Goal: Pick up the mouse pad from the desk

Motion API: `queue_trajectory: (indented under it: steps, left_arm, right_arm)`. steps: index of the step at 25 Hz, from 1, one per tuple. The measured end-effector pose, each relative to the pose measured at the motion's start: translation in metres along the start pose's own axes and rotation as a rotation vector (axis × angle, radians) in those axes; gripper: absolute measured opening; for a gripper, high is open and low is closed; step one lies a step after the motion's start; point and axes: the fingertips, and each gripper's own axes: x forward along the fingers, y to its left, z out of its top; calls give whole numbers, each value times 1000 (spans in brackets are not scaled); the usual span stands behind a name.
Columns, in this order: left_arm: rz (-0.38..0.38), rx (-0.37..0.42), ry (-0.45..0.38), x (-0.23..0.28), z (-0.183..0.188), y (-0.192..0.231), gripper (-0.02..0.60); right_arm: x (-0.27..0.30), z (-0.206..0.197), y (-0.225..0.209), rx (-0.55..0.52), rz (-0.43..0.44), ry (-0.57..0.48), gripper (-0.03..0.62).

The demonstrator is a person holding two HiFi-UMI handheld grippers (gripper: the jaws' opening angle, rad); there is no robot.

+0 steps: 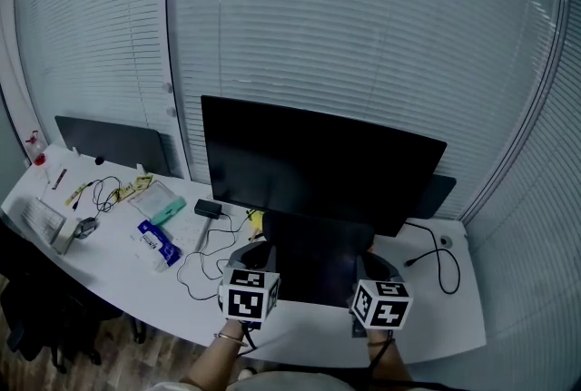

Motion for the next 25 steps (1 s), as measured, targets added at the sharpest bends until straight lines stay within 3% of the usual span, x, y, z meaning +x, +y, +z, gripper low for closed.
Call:
queue_trajectory:
  steps: [25]
  left_arm:
    - [-24, -17, 18, 3, -12, 4, 48]
  right_arm:
    - [1, -12, 5, 11, -16, 26, 55]
